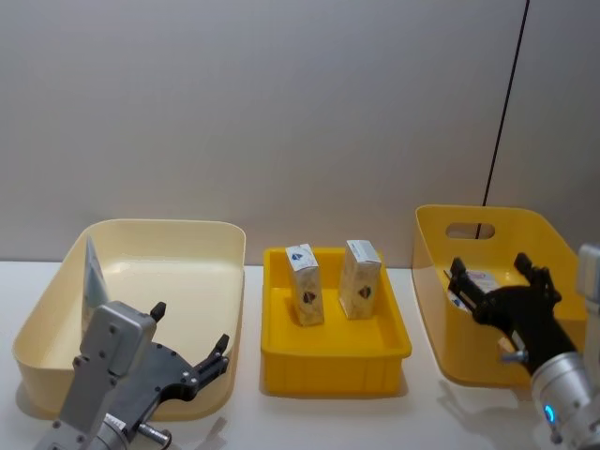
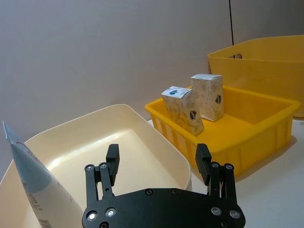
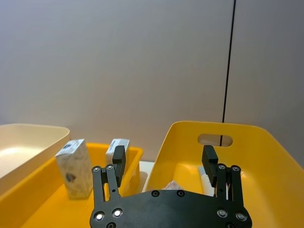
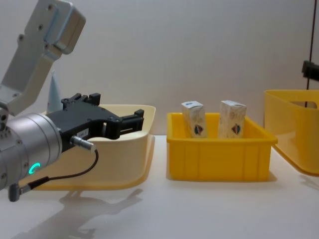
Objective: Bimanual collaborative sorting of washing and personal care products
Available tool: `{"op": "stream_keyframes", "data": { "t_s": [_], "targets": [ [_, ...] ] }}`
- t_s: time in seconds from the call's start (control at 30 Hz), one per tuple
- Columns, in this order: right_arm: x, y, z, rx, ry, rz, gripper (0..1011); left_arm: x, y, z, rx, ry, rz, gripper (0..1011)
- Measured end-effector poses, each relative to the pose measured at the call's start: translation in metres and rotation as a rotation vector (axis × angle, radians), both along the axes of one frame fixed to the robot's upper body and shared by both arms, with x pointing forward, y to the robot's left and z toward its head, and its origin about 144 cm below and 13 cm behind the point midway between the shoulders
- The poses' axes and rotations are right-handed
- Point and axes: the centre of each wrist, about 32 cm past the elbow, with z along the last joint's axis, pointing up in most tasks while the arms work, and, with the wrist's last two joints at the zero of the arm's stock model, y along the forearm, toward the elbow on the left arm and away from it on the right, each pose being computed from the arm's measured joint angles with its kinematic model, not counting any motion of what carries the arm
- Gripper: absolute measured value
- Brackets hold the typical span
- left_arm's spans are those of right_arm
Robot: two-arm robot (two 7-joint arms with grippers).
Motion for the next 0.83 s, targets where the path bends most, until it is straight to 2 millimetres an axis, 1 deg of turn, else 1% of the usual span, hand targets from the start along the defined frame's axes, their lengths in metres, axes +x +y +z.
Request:
{"op": "stream_keyframes", "data": {
  "t_s": [0.67,0.83],
  "targets": [
    [-0.059,0.024,-0.026,-0.045,0.065,0.139,1001,0.0,0.0,0.0,0.0,0.0,0.0,1000],
    [-0.068,0.028,-0.029,-0.047,0.077,0.161,1001,0.0,0.0,0.0,0.0,0.0,0.0,1000]
  ]
}}
